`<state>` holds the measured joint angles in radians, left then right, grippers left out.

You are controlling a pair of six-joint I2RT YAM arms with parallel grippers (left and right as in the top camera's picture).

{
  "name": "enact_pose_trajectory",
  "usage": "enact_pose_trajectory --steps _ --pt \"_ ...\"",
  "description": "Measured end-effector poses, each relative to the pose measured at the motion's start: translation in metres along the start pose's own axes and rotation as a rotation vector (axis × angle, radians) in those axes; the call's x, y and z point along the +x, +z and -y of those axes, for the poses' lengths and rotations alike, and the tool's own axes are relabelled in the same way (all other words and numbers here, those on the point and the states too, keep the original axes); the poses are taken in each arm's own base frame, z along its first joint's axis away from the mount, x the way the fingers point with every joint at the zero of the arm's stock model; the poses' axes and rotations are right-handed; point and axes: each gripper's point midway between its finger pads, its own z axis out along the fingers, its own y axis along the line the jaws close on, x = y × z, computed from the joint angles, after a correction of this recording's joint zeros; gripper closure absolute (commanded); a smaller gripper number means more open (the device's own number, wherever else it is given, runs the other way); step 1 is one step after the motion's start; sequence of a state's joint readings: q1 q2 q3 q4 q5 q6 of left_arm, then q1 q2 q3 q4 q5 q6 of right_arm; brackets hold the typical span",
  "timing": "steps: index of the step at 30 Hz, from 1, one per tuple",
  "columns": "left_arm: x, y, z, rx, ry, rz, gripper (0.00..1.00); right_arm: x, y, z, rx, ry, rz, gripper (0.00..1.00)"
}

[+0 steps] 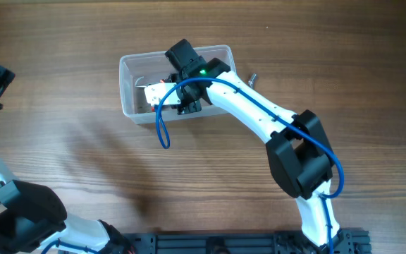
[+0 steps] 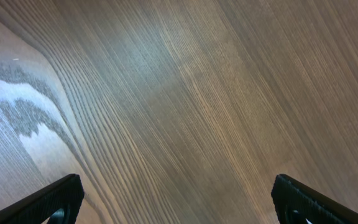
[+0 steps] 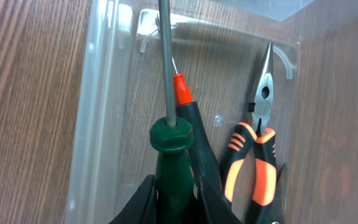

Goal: Pack container
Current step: 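Lower the green screwdriver into the container and open the right gripper, then move the right gripper over the silver socket wrench and descend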

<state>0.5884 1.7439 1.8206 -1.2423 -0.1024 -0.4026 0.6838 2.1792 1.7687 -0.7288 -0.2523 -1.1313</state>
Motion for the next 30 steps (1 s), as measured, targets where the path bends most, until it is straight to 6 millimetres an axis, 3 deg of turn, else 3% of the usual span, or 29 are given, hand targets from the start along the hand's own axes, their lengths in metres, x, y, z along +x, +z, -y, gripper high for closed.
enact_pose_trajectory --steps 1,3,5,9,14,18,21,22,24,26,27,30 --pt "0.000 0.000 0.000 0.000 0.000 0.000 0.00 0.002 0.001 0.001 0.003 0.000 -0.007 0.95" --pt "0.000 0.000 0.000 0.000 0.000 0.000 0.00 0.005 0.001 0.003 0.016 0.004 -0.028 0.74" --pt "0.000 0.000 0.000 -0.001 0.000 0.000 0.00 0.009 0.001 0.008 0.041 0.034 -0.054 0.65" --pt "0.000 0.000 0.000 0.000 0.000 0.000 0.00 0.018 -0.002 0.027 0.140 0.230 -0.102 0.51" --pt "0.000 0.000 0.000 0.000 0.000 0.000 0.00 0.028 -0.027 0.053 0.276 0.478 -0.150 0.47" --pt "0.000 0.000 0.000 0.000 0.000 0.000 0.00 0.022 -0.087 0.073 0.408 0.631 -0.122 0.34" --pt "0.000 0.000 0.000 0.000 0.000 0.000 0.00 0.009 -0.168 0.091 0.559 0.774 -0.004 0.33" --pt "0.000 0.000 0.000 -0.001 0.000 0.000 0.00 0.007 -0.204 0.097 0.616 0.835 0.054 0.33" --pt "0.000 0.000 0.000 0.000 0.000 0.000 0.00 0.014 -0.260 0.102 0.704 0.947 0.139 0.33" --pt "0.000 0.000 0.000 0.000 0.000 0.000 0.00 0.042 -0.315 0.098 0.780 1.111 0.189 0.34" --pt "0.000 0.000 0.000 0.000 0.000 0.000 0.00 0.064 -0.331 0.091 0.799 1.206 0.179 0.34" --pt "0.000 0.000 0.000 0.000 0.000 0.000 0.00 0.125 -0.339 0.068 0.795 1.454 0.089 0.34"
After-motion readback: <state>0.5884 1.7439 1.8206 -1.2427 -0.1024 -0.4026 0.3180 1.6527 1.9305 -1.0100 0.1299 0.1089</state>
